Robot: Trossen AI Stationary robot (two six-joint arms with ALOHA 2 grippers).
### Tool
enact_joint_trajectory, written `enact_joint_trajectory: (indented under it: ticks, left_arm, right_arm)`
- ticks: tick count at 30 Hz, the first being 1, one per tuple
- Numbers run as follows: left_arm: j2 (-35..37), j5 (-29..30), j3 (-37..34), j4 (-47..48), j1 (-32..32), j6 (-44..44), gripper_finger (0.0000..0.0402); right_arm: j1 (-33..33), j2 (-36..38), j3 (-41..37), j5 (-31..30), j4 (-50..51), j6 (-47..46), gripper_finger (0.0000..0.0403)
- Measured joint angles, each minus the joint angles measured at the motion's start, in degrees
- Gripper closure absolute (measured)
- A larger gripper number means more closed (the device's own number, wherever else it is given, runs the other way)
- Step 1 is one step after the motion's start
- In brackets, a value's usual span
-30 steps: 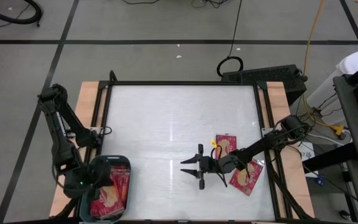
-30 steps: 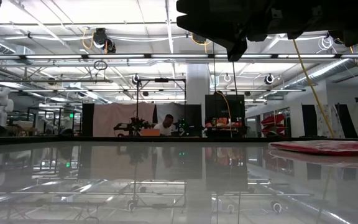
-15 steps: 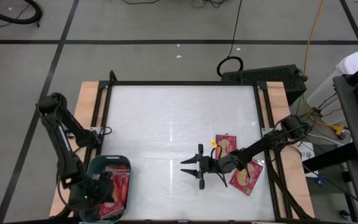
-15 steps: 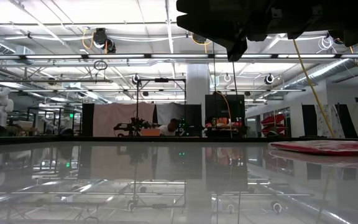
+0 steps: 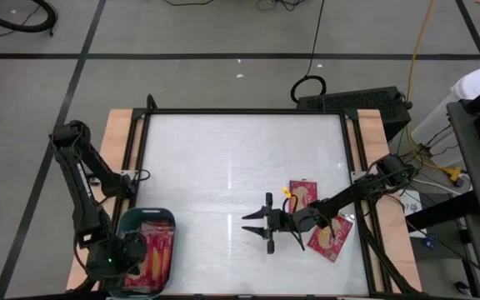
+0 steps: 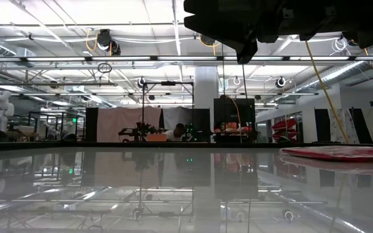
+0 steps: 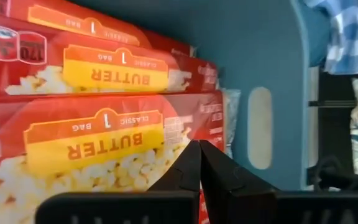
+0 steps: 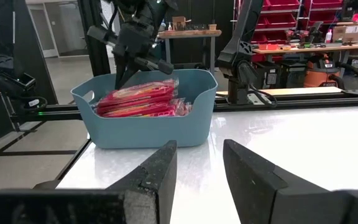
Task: Sort popcorn bags into baskets
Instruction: Put the red popcorn bag into the blue bin
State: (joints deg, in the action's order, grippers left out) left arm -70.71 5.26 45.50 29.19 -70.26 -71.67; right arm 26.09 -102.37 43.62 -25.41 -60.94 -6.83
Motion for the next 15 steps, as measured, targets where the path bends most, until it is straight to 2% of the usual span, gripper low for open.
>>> enact_joint_trajectory:
  ticks: [5,8,11,15]
  left_arm:
    - [2.8,3.6,0.0,2.6,0.1,2.1,0.0395]
    - [4.1,10.3,0.0,3.0,1.2,7.7,0.0398]
    - [5.1,19.9,0.0,2.8,3.4,14.7,0.0394]
    - [6.0,30.6,0.0,1.7,8.6,23.9,0.0393]
  right_arm:
    - [0.3,0.0,0.0,-0.7,1.8,-1.4,0.0280]
    - [1.2,0.2,0.0,-7.4,5.2,-4.8,0.0280]
    - [2.1,2.7,0.0,-13.0,13.5,-8.8,0.0280]
    - [3.1,9.4,0.0,-16.7,32.2,-19.0,0.0280]
